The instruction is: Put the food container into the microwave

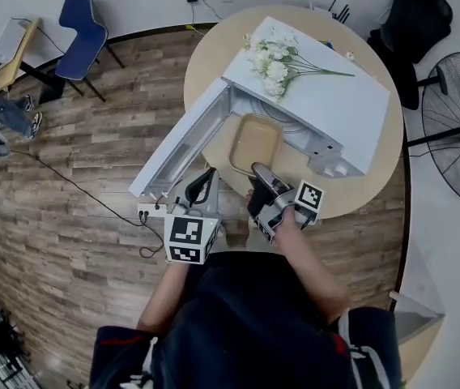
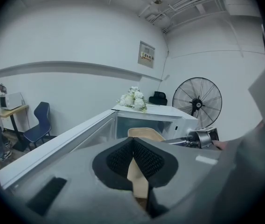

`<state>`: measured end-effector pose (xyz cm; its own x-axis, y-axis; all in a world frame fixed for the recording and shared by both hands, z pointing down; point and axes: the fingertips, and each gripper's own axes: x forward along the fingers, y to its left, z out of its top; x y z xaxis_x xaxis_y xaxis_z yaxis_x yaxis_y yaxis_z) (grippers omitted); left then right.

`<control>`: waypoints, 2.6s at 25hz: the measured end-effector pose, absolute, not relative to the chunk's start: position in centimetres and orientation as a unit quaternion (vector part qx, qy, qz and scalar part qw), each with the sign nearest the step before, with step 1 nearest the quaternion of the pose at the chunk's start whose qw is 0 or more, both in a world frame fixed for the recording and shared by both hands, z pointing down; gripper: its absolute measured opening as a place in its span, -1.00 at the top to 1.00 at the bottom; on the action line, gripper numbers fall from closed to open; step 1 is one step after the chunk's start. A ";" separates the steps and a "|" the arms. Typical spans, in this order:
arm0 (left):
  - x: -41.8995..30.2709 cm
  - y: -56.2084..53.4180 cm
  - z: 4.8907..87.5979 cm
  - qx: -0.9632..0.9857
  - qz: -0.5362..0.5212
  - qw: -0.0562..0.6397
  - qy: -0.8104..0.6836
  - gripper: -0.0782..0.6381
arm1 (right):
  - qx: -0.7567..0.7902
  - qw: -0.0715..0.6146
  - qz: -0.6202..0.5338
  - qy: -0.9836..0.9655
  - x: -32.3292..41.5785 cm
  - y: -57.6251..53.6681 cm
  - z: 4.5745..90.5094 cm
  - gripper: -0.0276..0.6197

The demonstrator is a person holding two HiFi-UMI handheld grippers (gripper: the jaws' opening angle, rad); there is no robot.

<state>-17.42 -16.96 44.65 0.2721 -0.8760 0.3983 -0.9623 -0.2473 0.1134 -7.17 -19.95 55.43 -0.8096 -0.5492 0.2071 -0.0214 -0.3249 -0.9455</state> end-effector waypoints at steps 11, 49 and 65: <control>-17.1 -19.9 48.3 0.834 0.167 0.181 -0.494 0.74 | -0.320 0.227 -0.765 0.511 -6.3 -22.1 59.0 0.21; -12.9 -21.2 55.0 0.850 0.232 0.205 -0.427 0.74 | -0.371 0.311 -0.719 0.499 -1.9 -32.9 65.0 0.20; -12.6 -20.9 55.3 0.850 0.236 0.205 -0.424 0.74 | -0.354 0.312 -0.710 0.522 -1.8 -32.3 65.0 0.03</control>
